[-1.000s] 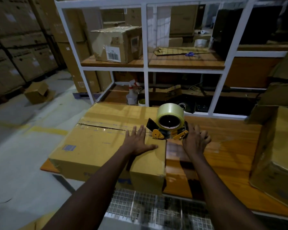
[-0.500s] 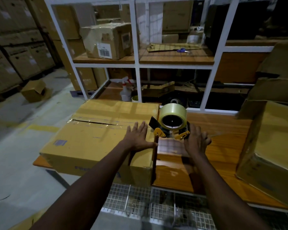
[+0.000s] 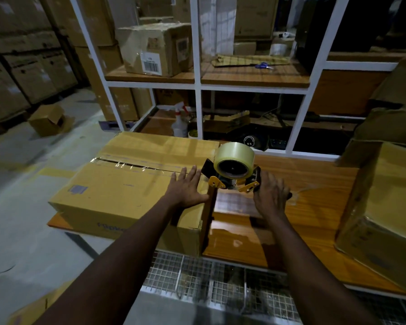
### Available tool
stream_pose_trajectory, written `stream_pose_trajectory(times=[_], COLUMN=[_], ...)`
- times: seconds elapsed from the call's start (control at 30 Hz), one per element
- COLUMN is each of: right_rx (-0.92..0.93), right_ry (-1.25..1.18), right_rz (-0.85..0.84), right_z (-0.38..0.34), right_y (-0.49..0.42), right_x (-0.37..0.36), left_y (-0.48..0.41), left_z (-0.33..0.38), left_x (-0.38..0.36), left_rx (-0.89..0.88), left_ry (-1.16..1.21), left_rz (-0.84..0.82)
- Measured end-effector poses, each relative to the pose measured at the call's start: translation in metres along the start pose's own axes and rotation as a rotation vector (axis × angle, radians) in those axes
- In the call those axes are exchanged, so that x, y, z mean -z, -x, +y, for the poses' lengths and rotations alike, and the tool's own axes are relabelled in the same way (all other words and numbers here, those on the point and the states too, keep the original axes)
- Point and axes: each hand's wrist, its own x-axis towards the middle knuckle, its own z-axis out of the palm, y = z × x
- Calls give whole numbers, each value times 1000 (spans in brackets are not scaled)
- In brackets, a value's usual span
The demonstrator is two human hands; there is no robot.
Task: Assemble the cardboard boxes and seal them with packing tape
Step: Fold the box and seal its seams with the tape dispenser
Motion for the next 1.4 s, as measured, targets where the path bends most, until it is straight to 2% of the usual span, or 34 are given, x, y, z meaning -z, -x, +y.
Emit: stream_pose_trajectory(times=[0.23, 0.47, 0.57, 0.73, 0.97, 1.13, 1.4], right_rx=[-54, -54, -131, -270, -292, -439, -477], right_ry=[-7, -59, -117, -141, -113, -87, -42], right_rz=[-15, 4, 41, -44, -38, -132, -280], right_z=[23, 5, -10, -19, -24, -36, -41], right_y=[10, 8, 0, -5, 6, 11, 0], right_x=[0, -8, -4, -7, -18, -15, -5], left_y=[1, 6, 6, 3, -1, -5, -1], left_z=[0, 4, 4, 4, 4, 5, 7], left_x=[1, 6, 4, 0, -5, -6, -4], left_rx=[-3, -10, -20, -28, -42, -45, -37], left_ry=[-1, 22, 31, 30, 52, 26, 11], left_rz=[3, -6, 6, 0, -14, -18, -13])
